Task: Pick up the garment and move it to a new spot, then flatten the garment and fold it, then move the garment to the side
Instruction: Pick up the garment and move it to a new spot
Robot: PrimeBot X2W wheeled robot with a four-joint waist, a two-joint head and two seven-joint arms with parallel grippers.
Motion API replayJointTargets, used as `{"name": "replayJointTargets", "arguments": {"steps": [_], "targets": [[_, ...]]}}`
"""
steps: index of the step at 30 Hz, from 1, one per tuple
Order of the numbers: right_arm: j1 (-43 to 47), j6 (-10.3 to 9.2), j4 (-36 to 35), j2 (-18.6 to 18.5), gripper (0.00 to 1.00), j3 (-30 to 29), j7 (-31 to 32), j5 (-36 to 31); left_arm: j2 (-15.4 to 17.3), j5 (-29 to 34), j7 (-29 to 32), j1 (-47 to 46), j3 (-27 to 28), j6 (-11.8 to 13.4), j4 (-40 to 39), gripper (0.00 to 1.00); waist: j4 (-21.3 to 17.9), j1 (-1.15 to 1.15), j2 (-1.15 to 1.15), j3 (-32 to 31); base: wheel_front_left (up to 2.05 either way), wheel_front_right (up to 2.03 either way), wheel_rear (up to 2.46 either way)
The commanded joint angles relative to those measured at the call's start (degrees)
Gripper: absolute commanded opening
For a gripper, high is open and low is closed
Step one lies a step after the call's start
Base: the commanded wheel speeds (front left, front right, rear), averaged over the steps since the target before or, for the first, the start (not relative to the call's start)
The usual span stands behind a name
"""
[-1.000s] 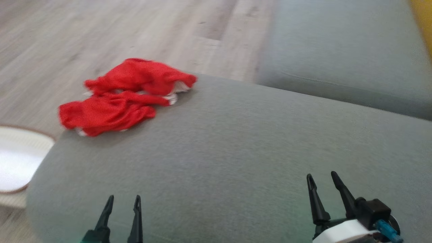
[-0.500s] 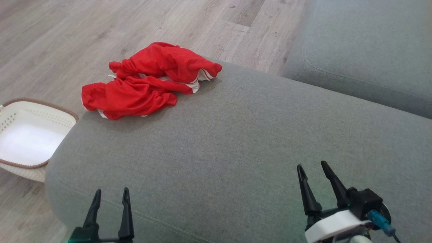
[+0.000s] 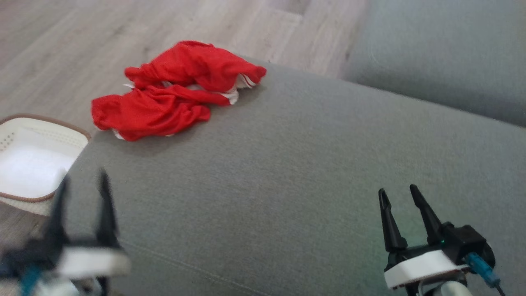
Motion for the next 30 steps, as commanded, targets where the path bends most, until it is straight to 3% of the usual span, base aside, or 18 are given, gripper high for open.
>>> {"name": "replayJointTargets", "arguments": {"steps": [1, 7, 10, 14, 19, 30], "targets": [[-2.47, 0.43, -2.83, -0.52, 1.0, 0.69, -0.78, -1.12, 4.16, 0.52, 2.1, -8.73, 3.83, -0.48, -4.88, 1.0, -2.19, 0.0, 0.0, 2.51, 0.0, 0.0, 0.0], [-6.66, 0.43, -5.08, -0.52, 1.0, 0.59, -0.77, -4.63, 14.43, -0.71, 8.63, -25.45, 8.66, -3.56, -5.0, 1.0, -6.48, 0.0, 0.0, 9.44, 0.0, 0.0, 0.0], [-8.32, 0.43, -5.47, -0.52, 1.0, 0.63, -0.52, -5.72, 16.43, -1.96, 11.13, -31.38, 9.44, -4.4, -3.07, 1.0, -7.88, 0.0, 0.0, 11.8, 0.0, 0.0, 0.0], [-12.04, 0.43, -6.52, -0.52, 1.0, 0.65, 0.64, -8.32, 20.4, -4.3, 16.41, -42.33, 10.45, -5.88, 5.86, 1.0, -10.57, 0.0, 0.0, 16.27, 0.0, 0.0, 0.0], [-15.45, 0.43, -8.19, -0.52, 1.0, -0.32, 1.76, -10.91, 21.58, -5.04, 22.75, -49.09, 9.07, -5.86, 19.43, 1.0, -12.59, 0.0, 0.0, 20.89, 0.0, 0.0, 0.0], [-16.06, 0.43, -10.84, -0.52, 1.0, -1.29, 3.3, -13.66, 18.1, -8.41, 30.88, -47.74, 7.45, -5.65, 41.19, 1.0, -13.84, 0.0, 0.0, 26.12, 0.0, 0.0, 0.0]]}}
